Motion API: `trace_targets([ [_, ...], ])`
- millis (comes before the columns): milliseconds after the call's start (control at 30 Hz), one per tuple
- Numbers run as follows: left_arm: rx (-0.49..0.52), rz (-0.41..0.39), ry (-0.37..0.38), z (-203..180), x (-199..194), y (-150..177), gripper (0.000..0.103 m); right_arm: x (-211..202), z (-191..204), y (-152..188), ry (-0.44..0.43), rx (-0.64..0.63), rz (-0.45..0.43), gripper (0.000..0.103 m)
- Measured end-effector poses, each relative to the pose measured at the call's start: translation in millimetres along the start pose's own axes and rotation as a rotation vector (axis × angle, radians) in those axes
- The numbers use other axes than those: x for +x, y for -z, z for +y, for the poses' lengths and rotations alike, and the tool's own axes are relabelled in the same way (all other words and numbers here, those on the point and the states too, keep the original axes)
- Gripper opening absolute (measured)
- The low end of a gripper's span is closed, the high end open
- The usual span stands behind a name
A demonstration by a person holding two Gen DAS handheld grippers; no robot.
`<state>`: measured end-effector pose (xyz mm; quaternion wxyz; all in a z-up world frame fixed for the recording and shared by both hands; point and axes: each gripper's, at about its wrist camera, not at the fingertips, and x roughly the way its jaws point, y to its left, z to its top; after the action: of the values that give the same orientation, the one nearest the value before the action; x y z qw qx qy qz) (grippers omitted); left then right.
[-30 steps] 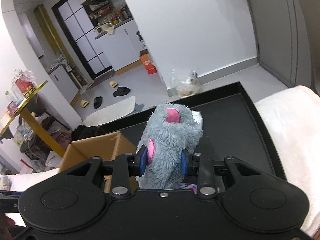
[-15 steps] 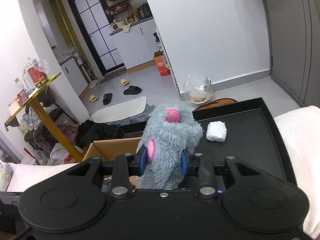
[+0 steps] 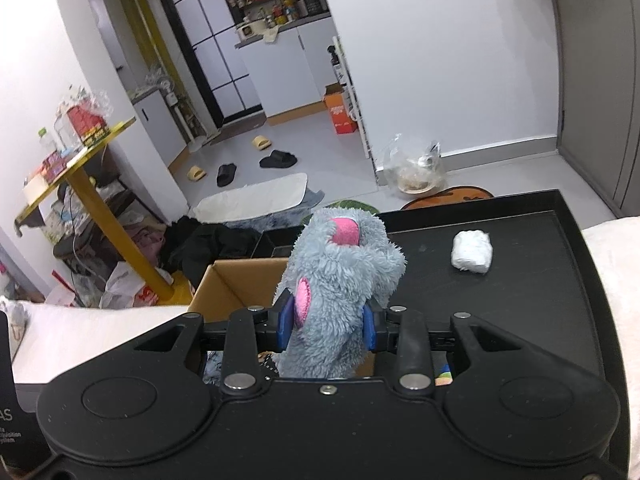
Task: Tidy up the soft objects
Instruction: 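Carry the grey mouse with the right gripper into the box and release, then return the right gripper to the tray and grasp the burger plush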
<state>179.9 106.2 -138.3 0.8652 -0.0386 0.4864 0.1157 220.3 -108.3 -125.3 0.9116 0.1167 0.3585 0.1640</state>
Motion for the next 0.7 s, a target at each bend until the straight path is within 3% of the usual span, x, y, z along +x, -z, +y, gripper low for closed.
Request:
trace_targets([
  [267,-0.024,0.055,0.02,7.1,10.2,0.6,0.038,9.2,22.7,0.6,-0.013,-0.044,0.044,0.036],
  [433,-0.048,0.096,0.038,11.4,17.0,0.9,0.011,13.6,40.0,-0.4,-0.003,-0.111,0.073,0.05],
  [567,-0.053,0.081,0.041,10.6,12.3,2.9,0.011,5.6,35.0,-2.6,0.006,-0.094,0.054,0.061],
  [700,-0.054,0.073,0.04,7.5,9.0,4.0,0.011,-2.6,21.0,-2.2,0.028,-0.082,0.039,0.063],
])
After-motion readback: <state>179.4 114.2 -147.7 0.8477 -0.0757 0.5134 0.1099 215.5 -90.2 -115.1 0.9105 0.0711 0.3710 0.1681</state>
